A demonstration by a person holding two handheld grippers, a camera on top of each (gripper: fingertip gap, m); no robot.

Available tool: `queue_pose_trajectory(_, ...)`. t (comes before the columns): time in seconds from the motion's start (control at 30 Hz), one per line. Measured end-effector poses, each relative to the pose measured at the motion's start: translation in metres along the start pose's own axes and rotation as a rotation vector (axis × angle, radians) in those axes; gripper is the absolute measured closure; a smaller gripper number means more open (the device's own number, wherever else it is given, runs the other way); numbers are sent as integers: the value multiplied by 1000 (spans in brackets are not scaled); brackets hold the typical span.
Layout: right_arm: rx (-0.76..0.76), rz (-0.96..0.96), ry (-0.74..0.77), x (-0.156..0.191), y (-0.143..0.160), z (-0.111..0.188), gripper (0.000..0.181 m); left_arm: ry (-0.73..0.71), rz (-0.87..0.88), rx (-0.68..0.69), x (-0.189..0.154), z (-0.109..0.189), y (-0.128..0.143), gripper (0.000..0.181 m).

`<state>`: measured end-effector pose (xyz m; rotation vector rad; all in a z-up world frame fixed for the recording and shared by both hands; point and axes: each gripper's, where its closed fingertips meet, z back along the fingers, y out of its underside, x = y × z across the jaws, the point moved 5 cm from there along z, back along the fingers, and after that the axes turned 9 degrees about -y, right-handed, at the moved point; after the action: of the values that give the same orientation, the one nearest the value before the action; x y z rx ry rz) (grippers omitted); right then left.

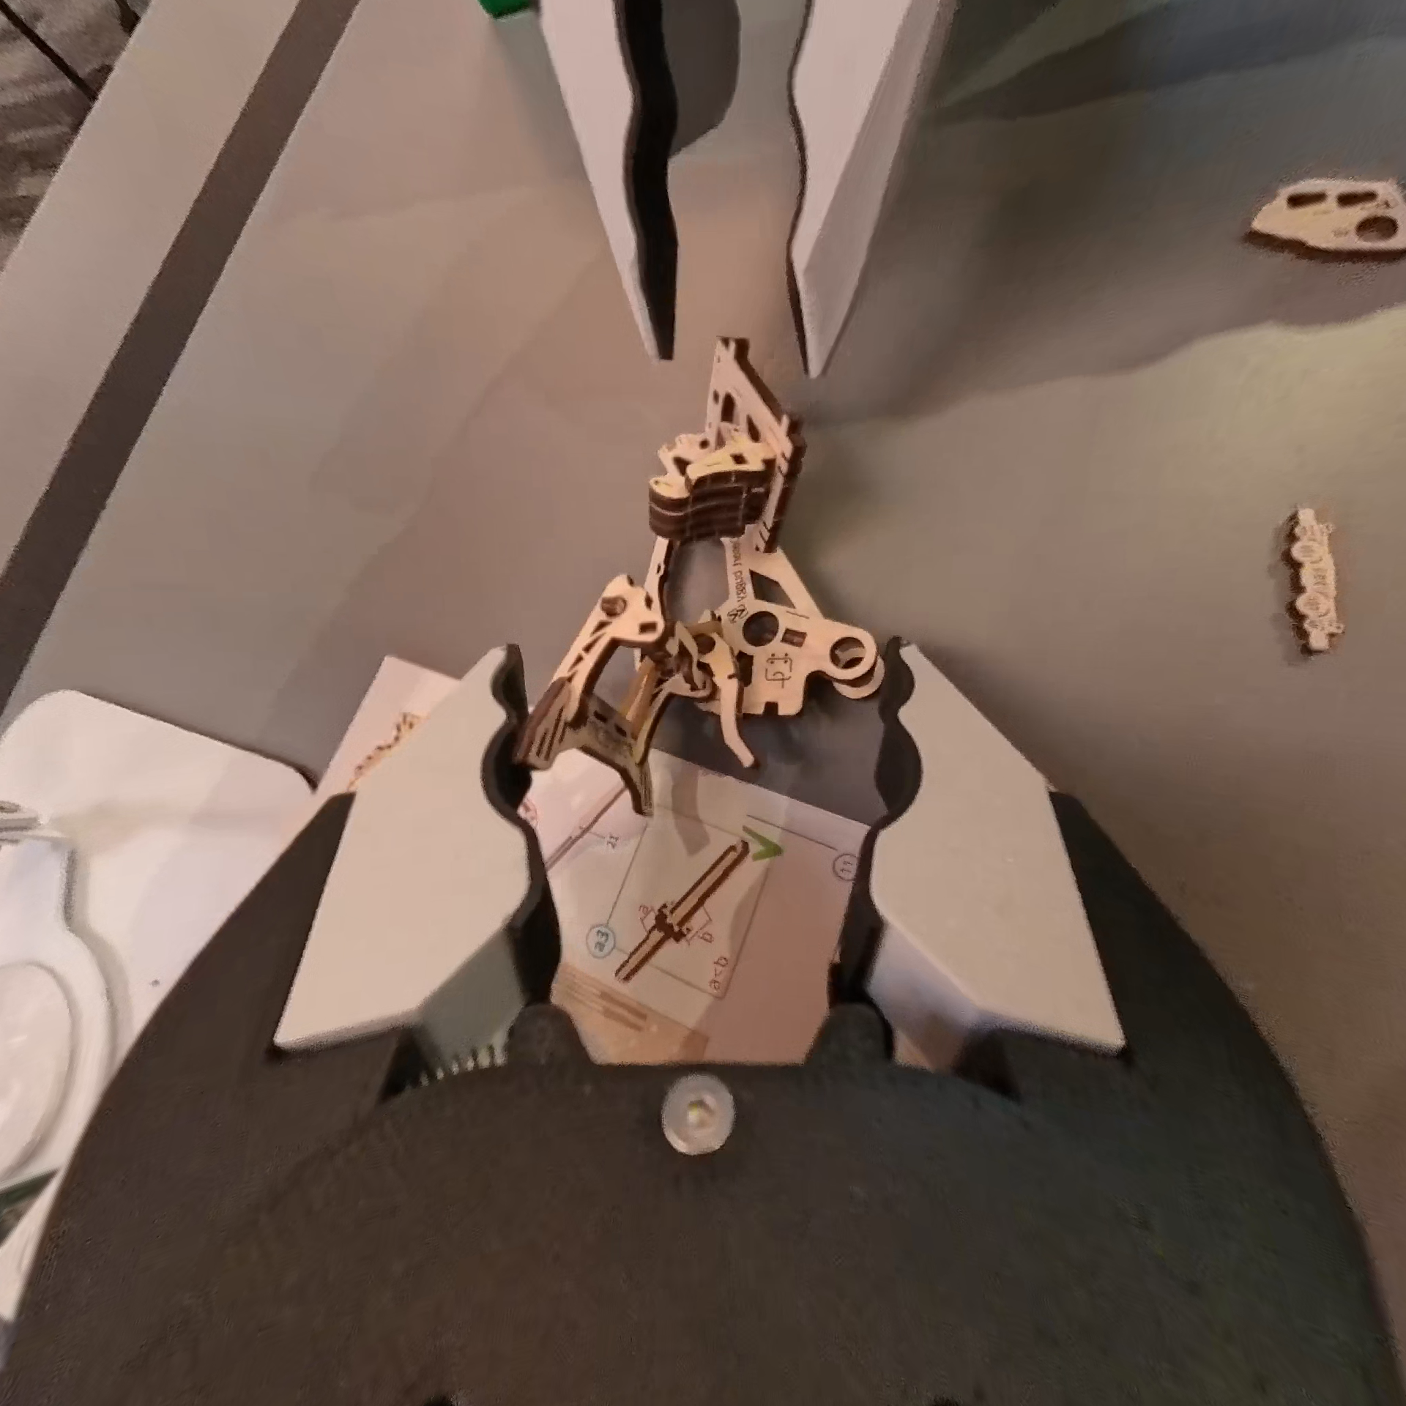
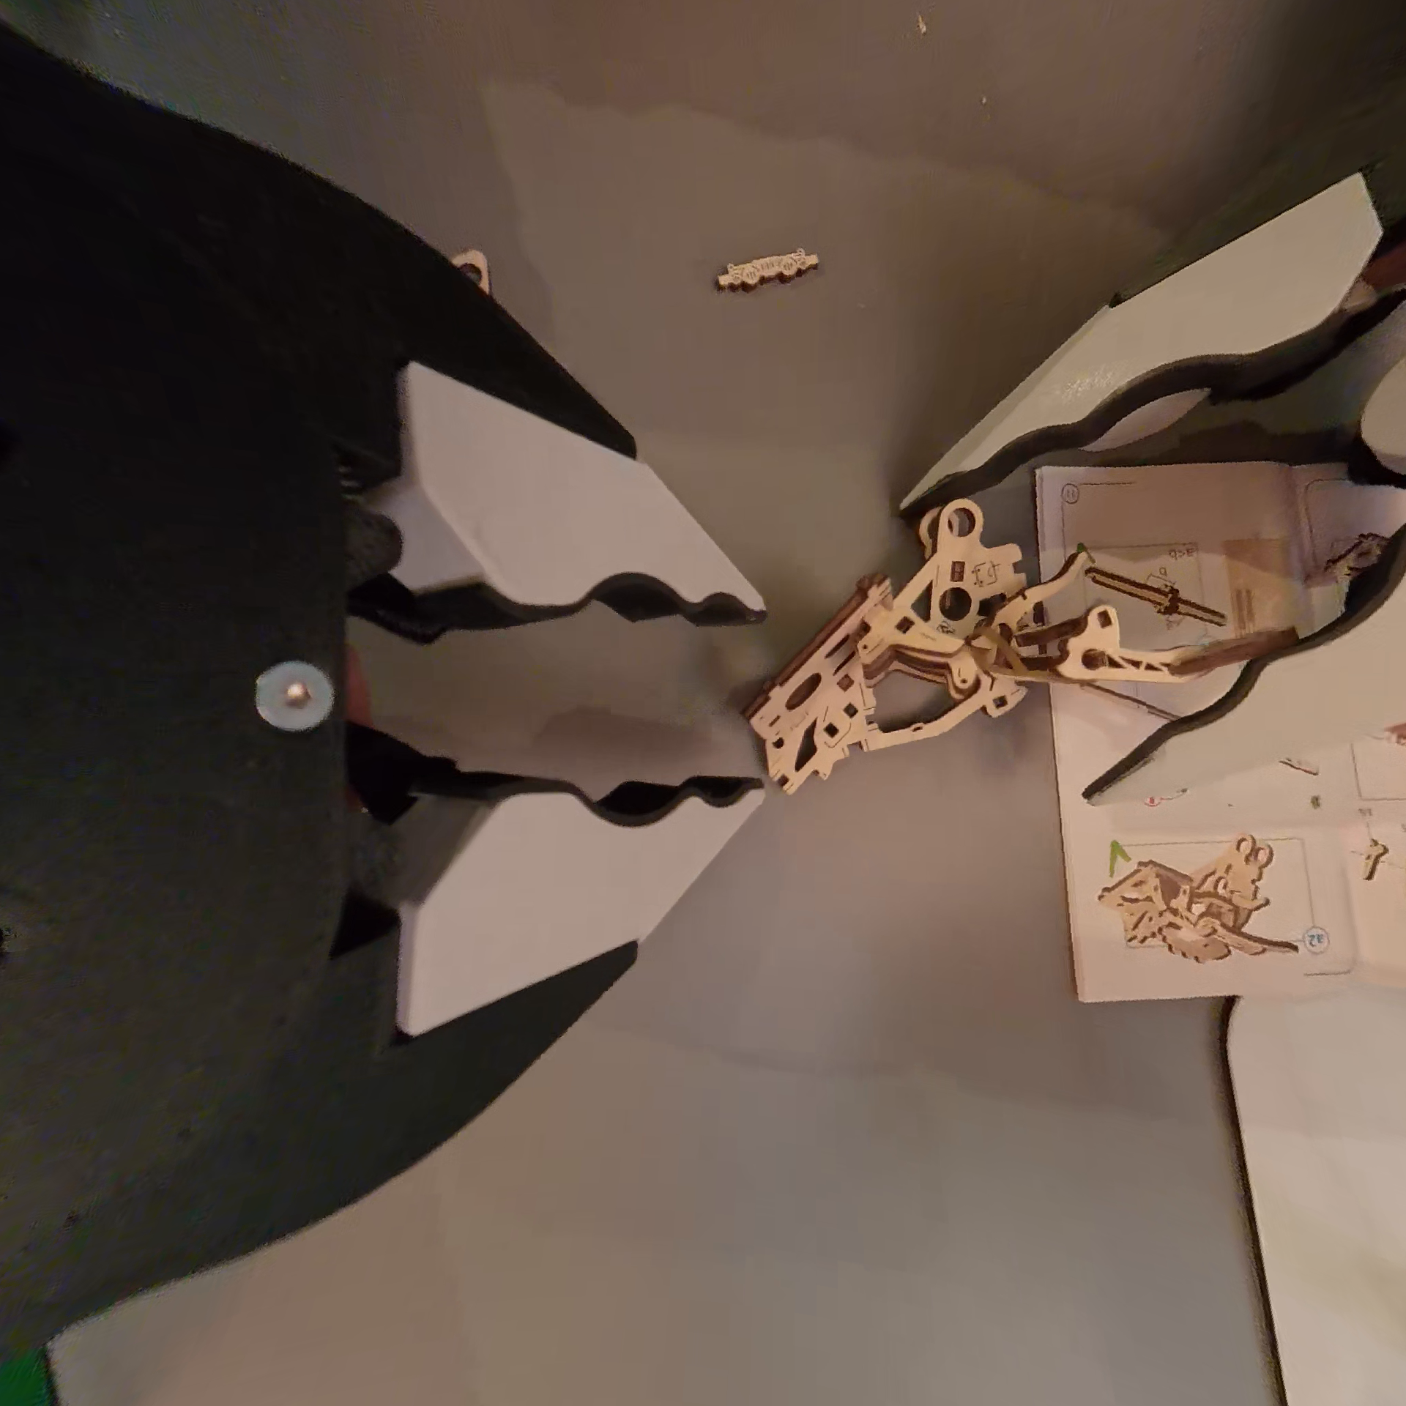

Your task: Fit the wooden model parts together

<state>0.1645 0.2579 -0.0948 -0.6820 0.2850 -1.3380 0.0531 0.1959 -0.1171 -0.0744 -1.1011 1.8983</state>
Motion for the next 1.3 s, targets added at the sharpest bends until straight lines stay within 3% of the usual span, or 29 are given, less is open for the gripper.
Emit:
queue_pose_trajectory(0.23, -57, -11, -46, -1, -6, 20, 141, -31, -158, -38, -2, 4, -8, 96)
queue_pose_trajectory(0.37, -132, -59, -152, -12, -21, 25, 144, -75, -283, -57, -4, 5, -13, 97)
queue_pose_trajectory(0.67, 83, -80, -323, -28, -36, -20, 147, -157, -648, -162, -12, 12, -21, 100)
queue_pose_trajectory(0.93, 71, -66, -463, -24, -34, -33, 168, -164, -795, -185, -13, 16, -19, 100)
queue_pose_trajectory(1.17, -75, -72, -405, -11, -31, -20, 177, -211, -612, -185, -5, 35, -20, 82)
queue_pose_trajectory(1.3, -140, -80, -344, 0, -24, -21, 177, -86, -285, -162, -6, 39, -12, 73)
